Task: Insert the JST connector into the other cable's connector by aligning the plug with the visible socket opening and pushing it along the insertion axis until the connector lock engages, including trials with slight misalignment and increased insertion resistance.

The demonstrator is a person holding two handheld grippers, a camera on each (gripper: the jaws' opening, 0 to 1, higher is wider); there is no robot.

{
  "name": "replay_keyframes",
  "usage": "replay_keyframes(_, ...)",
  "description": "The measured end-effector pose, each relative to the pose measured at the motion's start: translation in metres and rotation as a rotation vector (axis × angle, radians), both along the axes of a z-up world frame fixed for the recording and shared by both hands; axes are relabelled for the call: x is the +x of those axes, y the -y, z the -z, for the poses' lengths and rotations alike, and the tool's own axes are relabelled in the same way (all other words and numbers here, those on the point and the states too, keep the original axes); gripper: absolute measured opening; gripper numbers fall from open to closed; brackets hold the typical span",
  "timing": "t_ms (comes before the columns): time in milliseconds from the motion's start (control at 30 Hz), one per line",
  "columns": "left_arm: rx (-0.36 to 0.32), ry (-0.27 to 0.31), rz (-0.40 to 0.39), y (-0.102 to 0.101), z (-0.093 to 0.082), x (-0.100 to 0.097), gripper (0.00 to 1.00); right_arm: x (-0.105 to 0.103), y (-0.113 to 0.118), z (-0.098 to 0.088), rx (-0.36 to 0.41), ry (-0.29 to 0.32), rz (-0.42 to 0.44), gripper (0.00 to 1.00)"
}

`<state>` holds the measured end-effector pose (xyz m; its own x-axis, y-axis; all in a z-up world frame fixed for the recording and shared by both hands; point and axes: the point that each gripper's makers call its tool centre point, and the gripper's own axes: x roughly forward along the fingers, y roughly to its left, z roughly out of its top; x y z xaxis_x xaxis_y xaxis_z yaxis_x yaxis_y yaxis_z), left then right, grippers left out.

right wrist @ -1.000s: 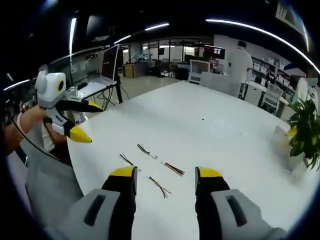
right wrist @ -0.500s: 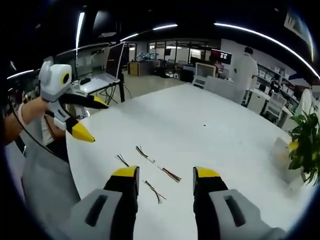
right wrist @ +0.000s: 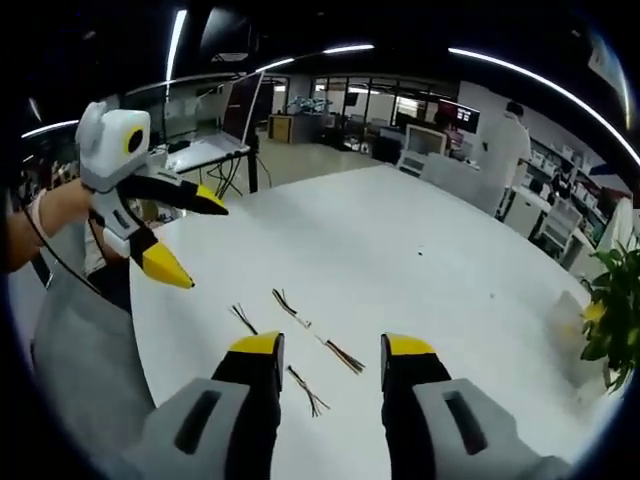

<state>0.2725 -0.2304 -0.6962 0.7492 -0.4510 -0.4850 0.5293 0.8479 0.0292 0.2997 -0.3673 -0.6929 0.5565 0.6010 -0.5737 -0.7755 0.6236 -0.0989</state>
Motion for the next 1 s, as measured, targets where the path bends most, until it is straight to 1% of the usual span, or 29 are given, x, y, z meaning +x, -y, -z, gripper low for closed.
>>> replay_keyframes(100, -0.003, 0.001, -0.005, -0.001, 0.001, 0.003, 0.65, 0.001, -0.001, 0.001, 0.004, -0.004, -0.003, 0.36)
replay_keyframes(200, 0.004, 0.003, -0.012, -0.003, 0.007, 0.007, 0.63, 0.003, 0.001, 0.002, 0.003, -0.005, -0.003, 0.36)
replay_keyframes(267, -0.019, -0.01, -0.012, -0.001, 0.009, 0.007, 0.63, 0.004, 0.002, 0.003, -0.002, -0.003, -0.004, 0.35)
replay_keyframes(300, -0.052, -0.021, -0.008, 0.002, 0.009, 0.006, 0.62, 0.005, 0.003, 0.004, -0.004, -0.001, -0.004, 0.35)
replay_keyframes(333, -0.07, -0.028, -0.011, 0.003, 0.01, 0.007, 0.61, 0.006, 0.003, 0.004, -0.003, 0.0, -0.003, 0.35)
replay_keyframes(367, -0.077, -0.034, -0.018, 0.002, 0.011, 0.008, 0.61, 0.007, 0.004, 0.004, -0.002, -0.001, -0.001, 0.35)
replay_keyframes(533, -0.058, -0.042, -0.019, 0.002, 0.017, 0.011, 0.61, 0.009, 0.004, 0.008, 0.012, -0.011, 0.008, 0.33)
replay_keyframes(700, -0.039, -0.031, -0.02, 0.003, 0.018, 0.016, 0.6, 0.011, 0.001, 0.015, 0.009, -0.018, 0.003, 0.33)
replay_keyframes(767, -0.031, -0.03, -0.021, 0.003, 0.02, 0.018, 0.6, 0.011, -0.003, 0.016, 0.032, -0.034, 0.0, 0.33)
replay_keyframes(800, -0.02, -0.03, -0.021, 0.003, 0.021, 0.018, 0.6, 0.011, -0.005, 0.017, 0.044, -0.039, 0.0, 0.33)
replay_keyframes(867, 0.009, -0.02, -0.014, 0.003, 0.022, 0.019, 0.6, 0.012, -0.007, 0.017, 0.045, -0.035, -0.003, 0.32)
replay_keyframes(967, 0.025, -0.022, -0.003, 0.005, 0.025, 0.02, 0.6, 0.013, -0.009, 0.02, 0.037, -0.03, -0.01, 0.32)
replay_keyframes(1000, 0.037, -0.022, -0.011, 0.004, 0.027, 0.022, 0.6, 0.014, -0.01, 0.021, 0.036, -0.029, -0.016, 0.31)
